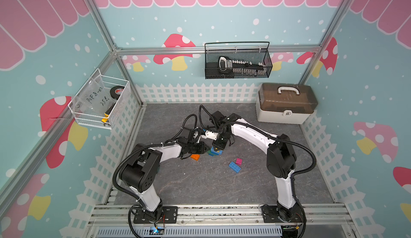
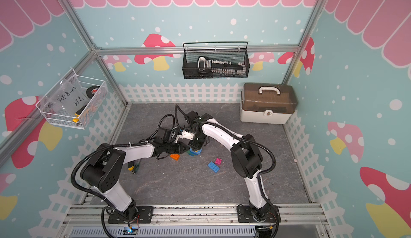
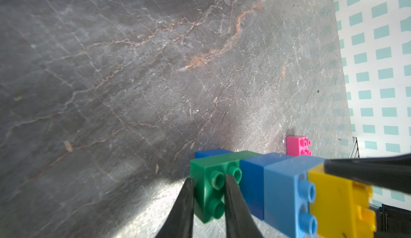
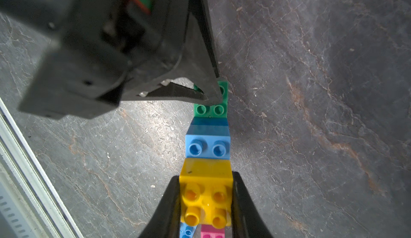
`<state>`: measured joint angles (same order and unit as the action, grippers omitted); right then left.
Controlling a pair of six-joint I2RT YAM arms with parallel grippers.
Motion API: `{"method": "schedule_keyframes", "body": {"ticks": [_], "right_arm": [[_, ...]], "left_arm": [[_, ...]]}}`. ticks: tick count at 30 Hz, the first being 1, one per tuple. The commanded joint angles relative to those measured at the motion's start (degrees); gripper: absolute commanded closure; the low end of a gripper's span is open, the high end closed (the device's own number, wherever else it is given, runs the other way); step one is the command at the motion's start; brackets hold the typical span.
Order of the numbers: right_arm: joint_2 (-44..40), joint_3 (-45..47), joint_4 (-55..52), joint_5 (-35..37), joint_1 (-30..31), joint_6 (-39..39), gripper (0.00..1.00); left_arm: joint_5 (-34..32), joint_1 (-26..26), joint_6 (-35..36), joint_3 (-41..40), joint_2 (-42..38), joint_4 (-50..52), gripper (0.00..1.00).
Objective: Assemble a heart with lego
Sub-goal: Assemble the lego brick with the lego brick.
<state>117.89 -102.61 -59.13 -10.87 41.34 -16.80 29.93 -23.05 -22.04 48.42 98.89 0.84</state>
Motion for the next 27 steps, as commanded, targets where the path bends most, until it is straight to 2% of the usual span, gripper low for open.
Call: {"method": "schedule_keyframes", "body": {"ticks": [1, 6, 11, 18, 22, 27], "right_arm": [[5.93, 1.8, -2.29, 1.58, 0.72, -1.31, 0.78], [7.27, 1.38, -2.23, 1.47, 0.71, -0.97, 0.78], [4.93, 1.15, -0.46, -1.04, -0.35, 2.38, 0.67], [-6.61, 6.9, 7.78, -8.48, -3.12, 7.98, 0.5], [-14.7, 13.82, 14.99, -10.68, -5.8, 13.25, 0.42], [-22.65, 24.58, 26.86, -10.39, -10.61, 21.32, 0.41]], "left_arm": [[-1.28, -0.11, 1.29, 0.35, 0.36, 2.07, 0.78], [-1.35, -0.14, 1.3, 0.36, 0.25, 2.09, 0.78], [-1.76, -0.13, 1.55, 0.18, -0.23, 2.32, 0.78], [-2.42, -0.13, 1.61, -0.26, -1.36, 2.32, 0.75], [-2.94, -0.13, 1.63, -0.52, -2.41, 2.28, 0.69], [-4.95, -0.15, 1.64, -1.38, -5.3, 2.45, 0.53]]}}
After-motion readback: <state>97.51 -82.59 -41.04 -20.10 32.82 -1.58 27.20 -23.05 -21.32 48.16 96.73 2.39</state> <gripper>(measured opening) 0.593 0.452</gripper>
